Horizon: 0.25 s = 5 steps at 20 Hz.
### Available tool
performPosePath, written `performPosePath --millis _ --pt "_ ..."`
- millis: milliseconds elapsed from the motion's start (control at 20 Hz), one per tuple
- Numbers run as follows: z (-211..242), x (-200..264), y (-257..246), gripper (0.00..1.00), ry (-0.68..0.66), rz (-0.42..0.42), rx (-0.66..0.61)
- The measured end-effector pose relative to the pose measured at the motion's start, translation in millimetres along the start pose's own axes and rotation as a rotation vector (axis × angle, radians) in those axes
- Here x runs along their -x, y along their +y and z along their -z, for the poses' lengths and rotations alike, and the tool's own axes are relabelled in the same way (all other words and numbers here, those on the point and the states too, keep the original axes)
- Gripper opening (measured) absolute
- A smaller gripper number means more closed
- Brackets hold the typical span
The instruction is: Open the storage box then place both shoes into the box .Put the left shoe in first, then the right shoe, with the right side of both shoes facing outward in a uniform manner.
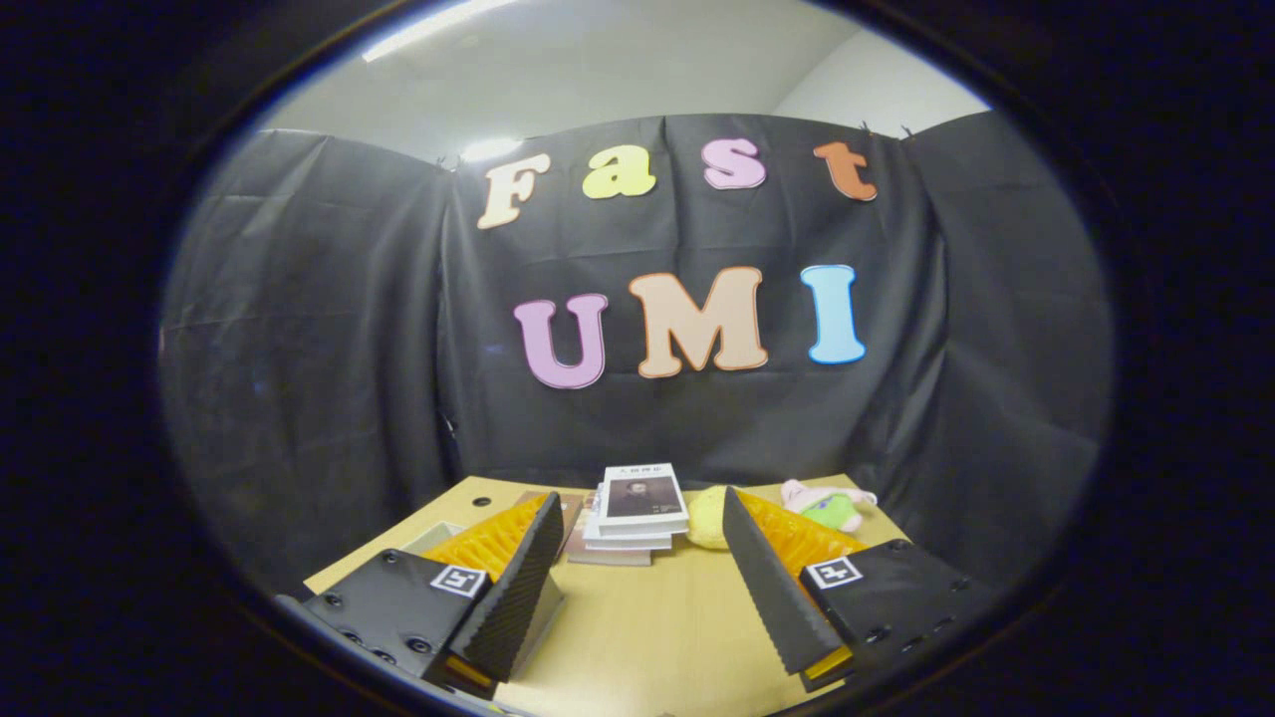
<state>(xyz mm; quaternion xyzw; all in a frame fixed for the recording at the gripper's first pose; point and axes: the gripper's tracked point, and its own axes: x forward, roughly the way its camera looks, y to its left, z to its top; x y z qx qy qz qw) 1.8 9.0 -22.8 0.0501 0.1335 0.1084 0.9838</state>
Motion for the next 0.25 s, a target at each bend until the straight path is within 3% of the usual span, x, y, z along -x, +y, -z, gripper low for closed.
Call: performPosePath --millis 250 --pt "-13 0 -16 1.0 -0.022 0.022 -0.019"
